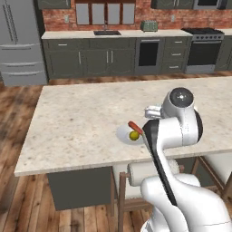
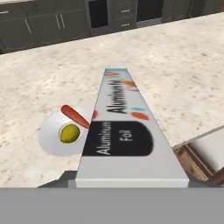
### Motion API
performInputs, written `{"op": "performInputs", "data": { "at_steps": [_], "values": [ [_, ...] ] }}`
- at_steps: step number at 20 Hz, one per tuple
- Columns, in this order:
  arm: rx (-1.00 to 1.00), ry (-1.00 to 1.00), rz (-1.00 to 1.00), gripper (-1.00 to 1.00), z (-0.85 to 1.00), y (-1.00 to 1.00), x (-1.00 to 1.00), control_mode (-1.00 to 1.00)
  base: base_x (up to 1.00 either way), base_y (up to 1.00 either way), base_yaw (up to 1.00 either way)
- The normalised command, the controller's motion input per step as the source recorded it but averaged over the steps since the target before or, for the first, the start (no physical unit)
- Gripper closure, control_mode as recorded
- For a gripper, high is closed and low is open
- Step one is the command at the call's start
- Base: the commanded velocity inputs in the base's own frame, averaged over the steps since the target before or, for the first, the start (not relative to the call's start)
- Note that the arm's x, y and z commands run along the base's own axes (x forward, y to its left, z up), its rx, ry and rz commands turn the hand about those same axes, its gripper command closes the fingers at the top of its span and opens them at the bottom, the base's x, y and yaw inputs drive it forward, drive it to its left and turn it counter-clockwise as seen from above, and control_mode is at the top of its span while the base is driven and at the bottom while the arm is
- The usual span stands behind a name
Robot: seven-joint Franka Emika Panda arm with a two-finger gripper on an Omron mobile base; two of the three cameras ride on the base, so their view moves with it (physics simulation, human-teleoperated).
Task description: Retrieve the tupperware and aluminum foil from the cabinet and place them on the dining counter near the plate with lemon and carrot to prepare for storing leftovers.
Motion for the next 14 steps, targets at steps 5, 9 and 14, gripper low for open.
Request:
{"op": "performInputs", "data": {
  "at_steps": [5,9,14],
  "values": [
    [-0.08,-0.16,0.01,1.0,-0.22,0.46,0.47,-1.0,0.0,0.0,0.0],
    [-0.08,-0.07,0.17,1.0,-0.27,0.47,0.44,-1.0,0.0,0.0,0.0],
    [-0.07,0.08,0.27,1.0,-0.3,0.67,0.45,-1.0,0.0,0.0,0.0]
  ]
}}
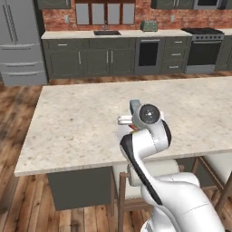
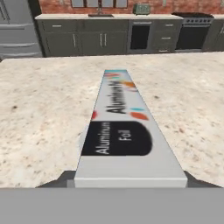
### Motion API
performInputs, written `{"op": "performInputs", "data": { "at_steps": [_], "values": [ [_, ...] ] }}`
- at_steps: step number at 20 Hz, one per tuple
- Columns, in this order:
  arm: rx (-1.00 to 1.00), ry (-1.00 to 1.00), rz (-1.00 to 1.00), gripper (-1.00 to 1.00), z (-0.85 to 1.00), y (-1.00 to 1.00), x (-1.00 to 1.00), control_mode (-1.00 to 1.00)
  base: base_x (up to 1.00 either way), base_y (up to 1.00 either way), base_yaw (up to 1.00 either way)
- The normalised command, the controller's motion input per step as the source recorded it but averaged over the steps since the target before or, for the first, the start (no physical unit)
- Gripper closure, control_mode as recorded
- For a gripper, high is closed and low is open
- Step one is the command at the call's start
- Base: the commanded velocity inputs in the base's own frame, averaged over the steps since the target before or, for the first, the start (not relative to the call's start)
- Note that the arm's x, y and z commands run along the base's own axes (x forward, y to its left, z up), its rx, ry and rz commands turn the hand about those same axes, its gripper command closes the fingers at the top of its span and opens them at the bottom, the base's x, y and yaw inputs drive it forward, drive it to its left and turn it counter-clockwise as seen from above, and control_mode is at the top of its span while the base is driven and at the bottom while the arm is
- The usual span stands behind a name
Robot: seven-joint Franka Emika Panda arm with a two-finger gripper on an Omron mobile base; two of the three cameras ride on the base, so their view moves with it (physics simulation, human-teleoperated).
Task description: Retrieve the tupperware and aluminum foil from the cabinet and place them on the dining counter near the plate with lemon and carrot to prepare for storing leftovers.
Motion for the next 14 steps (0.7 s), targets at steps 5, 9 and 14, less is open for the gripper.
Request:
{"op": "performInputs", "data": {
  "at_steps": [5,9,14],
  "values": [
    [-0.1,0.15,0.19,1.0,-0.39,0.93,0.41,-1.0,0.0,0.0,0.0],
    [-0.1,0.06,0.06,1.0,-0.38,0.98,0.19,-1.0,0.0,0.0,0.0],
    [-0.02,0.03,-0.02,1.0,-0.27,0.5,0.47,-1.0,0.0,0.0,0.0]
  ]
}}
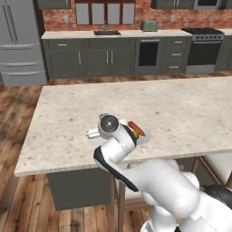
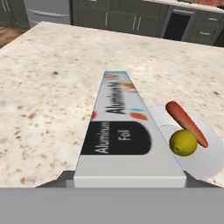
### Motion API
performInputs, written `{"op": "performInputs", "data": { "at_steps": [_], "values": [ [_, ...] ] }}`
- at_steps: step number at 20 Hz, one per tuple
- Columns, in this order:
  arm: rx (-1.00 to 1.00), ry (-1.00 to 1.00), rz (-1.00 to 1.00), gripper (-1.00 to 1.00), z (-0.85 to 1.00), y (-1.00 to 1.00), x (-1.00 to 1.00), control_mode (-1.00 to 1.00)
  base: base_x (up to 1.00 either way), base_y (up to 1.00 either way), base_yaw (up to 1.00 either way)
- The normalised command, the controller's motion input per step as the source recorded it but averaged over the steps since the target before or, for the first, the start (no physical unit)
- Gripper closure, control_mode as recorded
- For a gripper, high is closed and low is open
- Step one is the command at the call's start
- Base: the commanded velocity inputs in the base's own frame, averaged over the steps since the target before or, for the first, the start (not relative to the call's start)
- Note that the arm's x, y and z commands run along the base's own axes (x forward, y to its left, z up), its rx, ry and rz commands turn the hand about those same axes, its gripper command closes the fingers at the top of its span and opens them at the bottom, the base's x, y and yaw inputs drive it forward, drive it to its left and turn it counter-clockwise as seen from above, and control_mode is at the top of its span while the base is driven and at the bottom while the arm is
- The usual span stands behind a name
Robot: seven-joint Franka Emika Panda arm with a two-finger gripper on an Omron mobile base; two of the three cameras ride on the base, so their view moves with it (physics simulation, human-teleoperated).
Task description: Retrieve the tupperware and aluminum foil from the cabinet and place them on the dining counter near the plate with lemon and carrot to prepare for storing leftovers.
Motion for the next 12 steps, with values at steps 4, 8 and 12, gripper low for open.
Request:
{"op": "performInputs", "data": {
  "at_steps": [4,8,12],
  "values": [
    [0.0,0.05,-0.05,1.0,-0.29,0.13,0.57,-1.0,0.0,0.0,0.0],
    [0.0,0.05,-0.03,1.0,-0.49,0.0,0.43,-1.0,0.0,0.0,0.0],
    [0.0,0.07,0.0,1.0,-0.61,0.11,0.31,-1.0,0.0,0.0,0.0]
  ]
}}
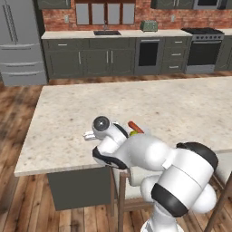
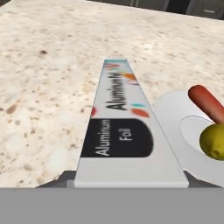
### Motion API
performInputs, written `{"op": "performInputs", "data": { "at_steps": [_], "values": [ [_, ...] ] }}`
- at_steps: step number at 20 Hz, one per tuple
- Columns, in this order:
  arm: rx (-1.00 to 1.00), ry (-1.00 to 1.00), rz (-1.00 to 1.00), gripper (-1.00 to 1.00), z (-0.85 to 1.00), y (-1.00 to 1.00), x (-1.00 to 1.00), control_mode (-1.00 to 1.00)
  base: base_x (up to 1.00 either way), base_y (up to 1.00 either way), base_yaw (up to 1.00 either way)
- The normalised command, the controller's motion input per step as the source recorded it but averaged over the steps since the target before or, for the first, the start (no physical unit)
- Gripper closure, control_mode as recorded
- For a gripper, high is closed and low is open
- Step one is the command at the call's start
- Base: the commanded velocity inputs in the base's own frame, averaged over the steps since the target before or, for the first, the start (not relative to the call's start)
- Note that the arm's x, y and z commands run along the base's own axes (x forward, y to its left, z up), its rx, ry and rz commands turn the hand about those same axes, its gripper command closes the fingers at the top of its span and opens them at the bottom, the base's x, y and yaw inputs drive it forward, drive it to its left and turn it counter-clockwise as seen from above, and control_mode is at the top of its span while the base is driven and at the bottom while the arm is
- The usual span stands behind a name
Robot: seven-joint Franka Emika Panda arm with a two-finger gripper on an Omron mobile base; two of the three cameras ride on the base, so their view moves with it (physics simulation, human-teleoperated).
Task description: Retrieve the tupperware and aluminum foil from the cabinet and place them on the dining counter near the plate with lemon and carrot to prepare for storing leftovers.
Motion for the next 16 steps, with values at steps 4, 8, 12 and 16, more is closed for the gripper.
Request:
{"op": "performInputs", "data": {
  "at_steps": [4,8,12,16],
  "values": [
    [0.0,0.06,0.0,1.0,-0.57,0.14,0.28,-1.0,0.0,0.0,0.0],
    [0.0,0.08,0.0,-1.0,-0.26,0.1,0.09,-1.0,0.0,0.0,0.0],
    [0.0,0.01,-0.06,-1.0,0.34,0.0,-0.36,-1.0,0.0,0.0,0.0],
    [0.0,0.0,-0.06,-1.0,0.8,0.0,-0.47,-1.0,0.0,0.0,0.0]
  ]
}}
